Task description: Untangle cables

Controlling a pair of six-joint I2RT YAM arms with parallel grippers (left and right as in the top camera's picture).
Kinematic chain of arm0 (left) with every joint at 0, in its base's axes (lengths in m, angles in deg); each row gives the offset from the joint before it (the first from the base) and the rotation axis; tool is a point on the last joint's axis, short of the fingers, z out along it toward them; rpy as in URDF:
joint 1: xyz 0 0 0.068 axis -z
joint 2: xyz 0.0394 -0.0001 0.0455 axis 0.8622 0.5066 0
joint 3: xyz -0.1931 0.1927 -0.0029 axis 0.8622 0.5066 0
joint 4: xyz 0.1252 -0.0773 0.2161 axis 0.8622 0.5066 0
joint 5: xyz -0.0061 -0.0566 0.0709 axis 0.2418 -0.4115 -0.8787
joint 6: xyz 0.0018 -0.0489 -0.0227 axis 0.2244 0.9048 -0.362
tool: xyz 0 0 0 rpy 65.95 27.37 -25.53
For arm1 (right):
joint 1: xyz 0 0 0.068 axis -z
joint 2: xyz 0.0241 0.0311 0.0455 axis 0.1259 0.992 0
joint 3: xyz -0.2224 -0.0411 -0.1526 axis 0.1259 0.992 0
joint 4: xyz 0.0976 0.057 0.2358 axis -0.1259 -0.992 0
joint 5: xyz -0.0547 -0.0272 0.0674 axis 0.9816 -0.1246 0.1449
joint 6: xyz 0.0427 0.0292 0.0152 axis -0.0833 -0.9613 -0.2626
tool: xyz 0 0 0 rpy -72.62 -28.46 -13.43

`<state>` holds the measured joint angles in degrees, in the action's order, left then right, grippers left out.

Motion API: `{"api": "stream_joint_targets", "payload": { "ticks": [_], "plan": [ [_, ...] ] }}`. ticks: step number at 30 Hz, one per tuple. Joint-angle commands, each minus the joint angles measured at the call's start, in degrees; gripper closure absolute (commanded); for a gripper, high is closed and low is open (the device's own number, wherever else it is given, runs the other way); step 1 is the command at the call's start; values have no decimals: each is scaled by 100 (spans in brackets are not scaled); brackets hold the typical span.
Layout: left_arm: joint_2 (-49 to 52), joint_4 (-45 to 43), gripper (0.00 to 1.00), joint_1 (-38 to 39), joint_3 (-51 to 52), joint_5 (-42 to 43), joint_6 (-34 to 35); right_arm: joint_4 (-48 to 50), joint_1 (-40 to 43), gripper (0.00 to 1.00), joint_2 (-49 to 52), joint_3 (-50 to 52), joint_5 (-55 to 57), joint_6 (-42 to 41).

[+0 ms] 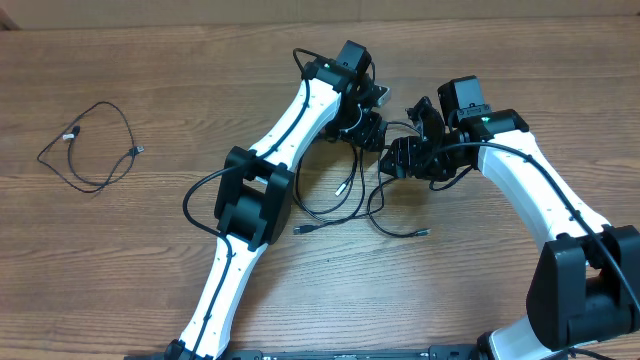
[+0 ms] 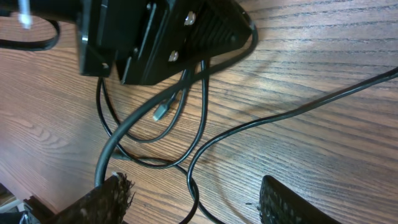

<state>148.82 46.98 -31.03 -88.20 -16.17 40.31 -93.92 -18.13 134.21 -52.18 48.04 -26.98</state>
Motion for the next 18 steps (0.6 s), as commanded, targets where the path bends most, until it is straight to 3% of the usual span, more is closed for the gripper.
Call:
{"api": "stream_joint_targets", "payload": {
  "ticks": [1, 6, 9, 15, 18],
  "plan": [
    [212, 57, 44, 37, -46, -90, -44, 11, 4, 34, -70, -39, 22, 9],
    [208, 74, 66, 37, -50, -70, -44, 13, 4, 34, -72, -39, 22, 9],
    [175, 192, 96, -44, -129, -72, -44, 9, 4, 34, -70, -39, 44, 9],
    [-15, 730, 96, -446, -752, -72, -44, -37, 4, 35, -70, -39, 199, 9],
    [-203, 1207, 96, -841, -1517, -70, -44, -83, 4, 40, -70, -39, 420, 2]
  ]
}}
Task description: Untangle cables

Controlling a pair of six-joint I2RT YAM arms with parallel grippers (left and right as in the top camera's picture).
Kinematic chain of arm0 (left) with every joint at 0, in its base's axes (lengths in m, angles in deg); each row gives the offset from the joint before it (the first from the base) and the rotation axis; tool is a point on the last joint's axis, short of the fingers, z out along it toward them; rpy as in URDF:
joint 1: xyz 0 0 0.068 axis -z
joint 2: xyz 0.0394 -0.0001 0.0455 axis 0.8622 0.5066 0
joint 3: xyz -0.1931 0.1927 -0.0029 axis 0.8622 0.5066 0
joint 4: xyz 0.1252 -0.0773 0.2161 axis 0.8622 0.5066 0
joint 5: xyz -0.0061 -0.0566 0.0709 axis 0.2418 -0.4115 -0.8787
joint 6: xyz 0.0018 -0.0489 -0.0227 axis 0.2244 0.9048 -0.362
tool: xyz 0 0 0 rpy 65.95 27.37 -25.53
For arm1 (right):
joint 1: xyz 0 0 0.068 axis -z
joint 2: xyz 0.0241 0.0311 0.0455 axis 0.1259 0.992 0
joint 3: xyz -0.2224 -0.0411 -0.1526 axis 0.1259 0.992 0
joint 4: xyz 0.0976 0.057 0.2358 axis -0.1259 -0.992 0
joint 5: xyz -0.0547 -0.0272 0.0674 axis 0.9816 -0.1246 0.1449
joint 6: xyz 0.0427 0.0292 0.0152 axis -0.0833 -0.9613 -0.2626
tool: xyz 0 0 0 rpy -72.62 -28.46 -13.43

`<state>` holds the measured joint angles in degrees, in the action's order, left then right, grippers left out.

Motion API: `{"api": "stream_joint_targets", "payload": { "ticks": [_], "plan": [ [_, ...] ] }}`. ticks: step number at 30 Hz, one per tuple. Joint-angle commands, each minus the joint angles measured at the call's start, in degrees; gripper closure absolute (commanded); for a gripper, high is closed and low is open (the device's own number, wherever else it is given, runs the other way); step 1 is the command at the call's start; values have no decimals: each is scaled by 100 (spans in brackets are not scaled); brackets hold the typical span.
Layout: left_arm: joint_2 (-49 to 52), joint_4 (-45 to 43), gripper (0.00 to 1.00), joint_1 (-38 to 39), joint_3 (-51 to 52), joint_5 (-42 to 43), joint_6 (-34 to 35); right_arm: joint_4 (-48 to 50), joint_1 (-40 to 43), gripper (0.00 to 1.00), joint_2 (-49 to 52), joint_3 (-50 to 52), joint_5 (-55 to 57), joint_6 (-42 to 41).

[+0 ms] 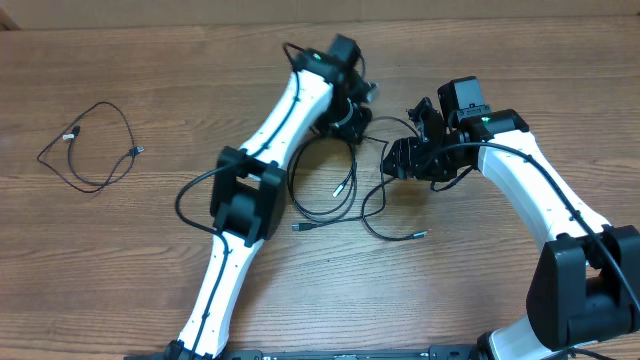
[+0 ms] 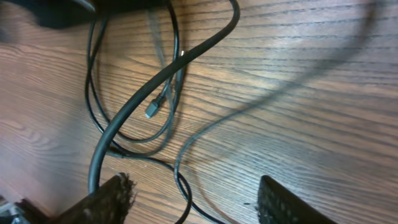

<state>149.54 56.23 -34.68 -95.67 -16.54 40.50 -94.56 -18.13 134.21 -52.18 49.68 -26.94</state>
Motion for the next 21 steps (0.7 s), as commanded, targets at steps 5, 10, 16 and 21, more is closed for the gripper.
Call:
{"api": "stream_joint_targets", "payload": {
  "ticks": [5, 10, 16, 21],
  "plan": [
    [-723, 1062, 96, -1250, -2162, 44, 52, -138, 4, 41, -70, -42, 1091, -518],
    [-1392, 1276, 96, -2166, -3082, 1071, 101, -118, 4, 38, -70, -39, 1231, -625],
    [-2127, 879, 96, -3136, -3244, 3154, 391, -55, 4, 35, -70, -39, 1226, -625],
    [-2380, 568, 96, -3550, -3244, 4697, 614, 151, 4, 25, -70, -39, 938, -621]
  ]
}}
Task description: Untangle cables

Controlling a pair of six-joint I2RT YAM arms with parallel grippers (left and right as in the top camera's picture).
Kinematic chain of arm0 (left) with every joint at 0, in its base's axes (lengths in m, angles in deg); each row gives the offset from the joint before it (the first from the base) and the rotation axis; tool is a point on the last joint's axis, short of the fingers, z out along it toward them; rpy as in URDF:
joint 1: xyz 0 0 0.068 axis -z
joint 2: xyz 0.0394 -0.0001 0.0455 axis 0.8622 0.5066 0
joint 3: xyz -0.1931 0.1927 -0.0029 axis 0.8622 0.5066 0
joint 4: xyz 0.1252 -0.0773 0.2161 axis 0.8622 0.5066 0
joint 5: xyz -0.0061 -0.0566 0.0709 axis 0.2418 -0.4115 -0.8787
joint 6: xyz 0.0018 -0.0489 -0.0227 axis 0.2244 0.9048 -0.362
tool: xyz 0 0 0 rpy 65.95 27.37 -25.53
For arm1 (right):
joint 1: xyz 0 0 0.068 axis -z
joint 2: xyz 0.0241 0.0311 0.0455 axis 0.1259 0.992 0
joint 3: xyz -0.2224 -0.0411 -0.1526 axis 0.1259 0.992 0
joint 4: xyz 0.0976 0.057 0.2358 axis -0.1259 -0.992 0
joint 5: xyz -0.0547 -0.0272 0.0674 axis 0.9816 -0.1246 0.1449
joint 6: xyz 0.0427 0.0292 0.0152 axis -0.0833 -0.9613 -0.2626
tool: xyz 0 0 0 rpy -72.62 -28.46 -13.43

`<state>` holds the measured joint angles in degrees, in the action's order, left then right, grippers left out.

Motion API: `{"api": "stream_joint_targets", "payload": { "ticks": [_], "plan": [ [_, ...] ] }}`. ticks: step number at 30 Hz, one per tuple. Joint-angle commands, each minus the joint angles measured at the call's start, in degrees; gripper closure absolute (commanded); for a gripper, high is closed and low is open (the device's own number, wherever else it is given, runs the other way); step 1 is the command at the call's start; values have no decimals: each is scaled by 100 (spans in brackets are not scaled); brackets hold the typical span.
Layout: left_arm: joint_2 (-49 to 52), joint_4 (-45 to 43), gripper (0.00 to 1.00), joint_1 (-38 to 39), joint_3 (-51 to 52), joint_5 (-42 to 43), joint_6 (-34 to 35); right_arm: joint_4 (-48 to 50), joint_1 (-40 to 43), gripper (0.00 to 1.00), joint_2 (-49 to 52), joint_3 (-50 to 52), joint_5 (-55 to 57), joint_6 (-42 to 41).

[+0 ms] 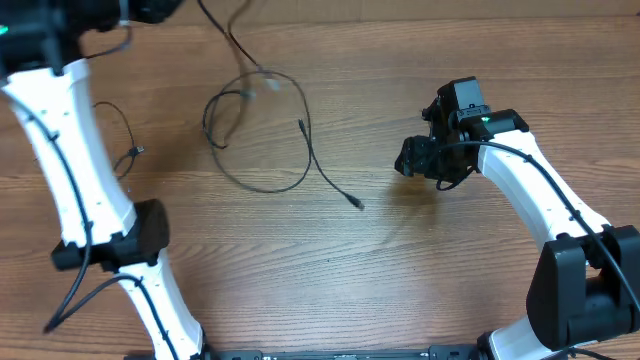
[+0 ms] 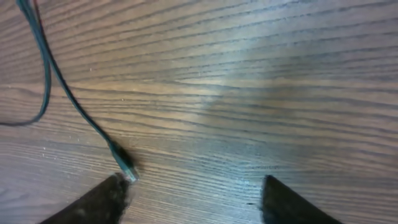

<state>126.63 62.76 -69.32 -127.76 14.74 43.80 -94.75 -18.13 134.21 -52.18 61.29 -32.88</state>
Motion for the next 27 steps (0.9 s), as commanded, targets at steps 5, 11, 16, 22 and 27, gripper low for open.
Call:
{"api": "stream_joint_targets", "payload": {
  "ticks": [5, 11, 16, 22, 27],
  "plan": [
    [-87, -160, 96, 15, -35, 2017, 365, 850, 2, 21, -70, -42, -1438, -26],
    [-90, -1668, 96, 385, -35, 2865, 1408, 1591, -133, 19, -70, -42, -2216, -26],
    [-90, -2446, 96, 640, -35, 2594, 1836, 1537, -245, 19, -72, -42, -1886, -4],
    [-87, -1270, 96, 680, -31, 866, 1338, 1062, -260, 20, -70, -39, -1069, -7],
    [-87, 232, 96, 787, -31, -1775, 999, 957, -260, 19, -70, -39, -984, -4]
  ]
}}
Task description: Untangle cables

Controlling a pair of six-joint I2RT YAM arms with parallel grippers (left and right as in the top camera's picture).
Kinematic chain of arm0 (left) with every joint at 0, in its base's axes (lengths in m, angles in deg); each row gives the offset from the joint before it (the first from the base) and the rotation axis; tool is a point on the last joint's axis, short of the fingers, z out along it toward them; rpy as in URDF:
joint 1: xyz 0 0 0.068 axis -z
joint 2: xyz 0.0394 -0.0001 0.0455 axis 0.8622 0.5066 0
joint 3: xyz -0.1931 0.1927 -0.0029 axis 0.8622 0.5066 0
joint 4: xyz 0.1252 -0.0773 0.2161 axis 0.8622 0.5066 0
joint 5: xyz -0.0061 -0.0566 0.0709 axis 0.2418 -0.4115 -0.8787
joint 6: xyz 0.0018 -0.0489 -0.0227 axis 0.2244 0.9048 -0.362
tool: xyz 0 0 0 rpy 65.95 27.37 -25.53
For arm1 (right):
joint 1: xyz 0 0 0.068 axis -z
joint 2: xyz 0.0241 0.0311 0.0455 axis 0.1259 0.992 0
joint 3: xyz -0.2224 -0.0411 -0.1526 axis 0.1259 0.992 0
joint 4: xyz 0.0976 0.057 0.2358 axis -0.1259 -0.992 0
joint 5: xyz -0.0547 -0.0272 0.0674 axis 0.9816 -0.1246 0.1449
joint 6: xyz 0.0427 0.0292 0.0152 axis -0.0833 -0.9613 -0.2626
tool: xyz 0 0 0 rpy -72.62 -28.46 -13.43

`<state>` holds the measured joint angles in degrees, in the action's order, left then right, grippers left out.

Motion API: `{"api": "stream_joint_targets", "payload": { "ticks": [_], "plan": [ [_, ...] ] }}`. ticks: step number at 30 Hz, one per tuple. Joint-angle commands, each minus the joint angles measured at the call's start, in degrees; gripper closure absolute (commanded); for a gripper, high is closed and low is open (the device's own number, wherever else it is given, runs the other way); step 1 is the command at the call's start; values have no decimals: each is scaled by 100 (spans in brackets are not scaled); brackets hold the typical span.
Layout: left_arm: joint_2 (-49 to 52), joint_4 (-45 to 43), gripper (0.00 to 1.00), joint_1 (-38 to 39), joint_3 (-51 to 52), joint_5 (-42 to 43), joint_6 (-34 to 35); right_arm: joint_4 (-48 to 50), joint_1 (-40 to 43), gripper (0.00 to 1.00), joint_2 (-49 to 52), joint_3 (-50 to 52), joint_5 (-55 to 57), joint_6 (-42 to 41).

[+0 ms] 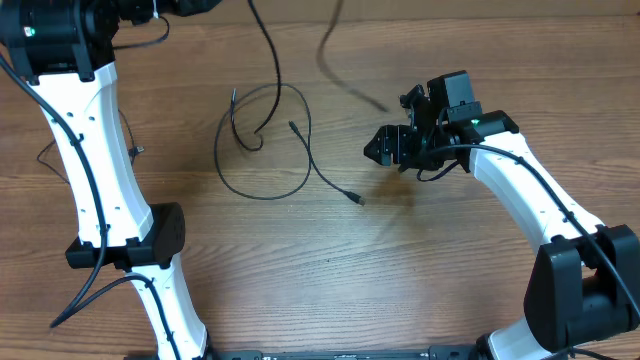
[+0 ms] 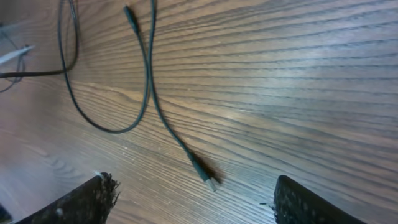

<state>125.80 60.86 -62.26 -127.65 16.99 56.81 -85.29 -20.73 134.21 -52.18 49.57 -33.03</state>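
Observation:
A black cable loop (image 1: 268, 142) lies left of the table's middle, and one strand (image 1: 262, 40) rises from it past the top edge. Its free end runs to a plug (image 1: 357, 199), also seen as the plug (image 2: 208, 180) between my right fingers' tips. A blurred strand (image 1: 350, 70) hangs in the air. My right gripper (image 1: 386, 148) (image 2: 199, 208) is low and open, with nothing in it. The left arm (image 1: 70, 90) is raised high; only its dark wrist end (image 1: 185, 6) shows, with the fingers cut off.
A second thin cable (image 1: 128, 140) lies at the far left, mostly hidden behind the raised left arm. The left arm's base column (image 1: 150, 240) stands at the lower left. Bare wooden table (image 1: 420, 270) surrounds the right gripper.
My right gripper has shifted left toward the cable's plug and stands wider open. The loop on the table has changed shape, and a loose strand now hangs blurred in the air.
Both grippers were low over a tangle of cables at the table's middle, the left one among the strands. Then the left had drawn slightly left. Later the left arm was raised high at the far left, with the cable now left of centre.

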Motion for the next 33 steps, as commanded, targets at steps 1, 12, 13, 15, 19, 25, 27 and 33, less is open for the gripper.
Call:
{"api": "stream_joint_targets", "payload": {
  "ticks": [1, 12, 13, 15, 19, 25, 27, 33],
  "plan": [
    [-4, 680, 96, 129, -42, -2481, -299, 13, 0, 19, -70, -42, 188, 11],
    [20, 1926, 96, 833, 997, -5292, -345, -39, 0, 20, -70, -39, 192, 11],
    [20, 1926, 96, 890, 1611, -5707, -291, -81, 0, 20, -70, -39, 245, 11],
    [17, 1928, 96, 903, 2094, -5825, -297, -107, 2, 20, -70, -39, 345, 11],
    [-24, 1928, 96, 942, 2990, -5770, -299, -168, 2, 20, -72, -39, 448, 11],
    [-745, 1930, 96, 1060, 4771, -5720, -295, -188, 2, 20, -70, -39, 474, 11],
    [-1062, 1930, 96, 1069, 5388, -5720, -264, -190, 7, 20, -70, -39, 503, 11],
    [-1665, 1832, 96, 1051, 7154, -6293, 448, -188, 7, 20, -70, -39, 511, 11]
  ]
}}
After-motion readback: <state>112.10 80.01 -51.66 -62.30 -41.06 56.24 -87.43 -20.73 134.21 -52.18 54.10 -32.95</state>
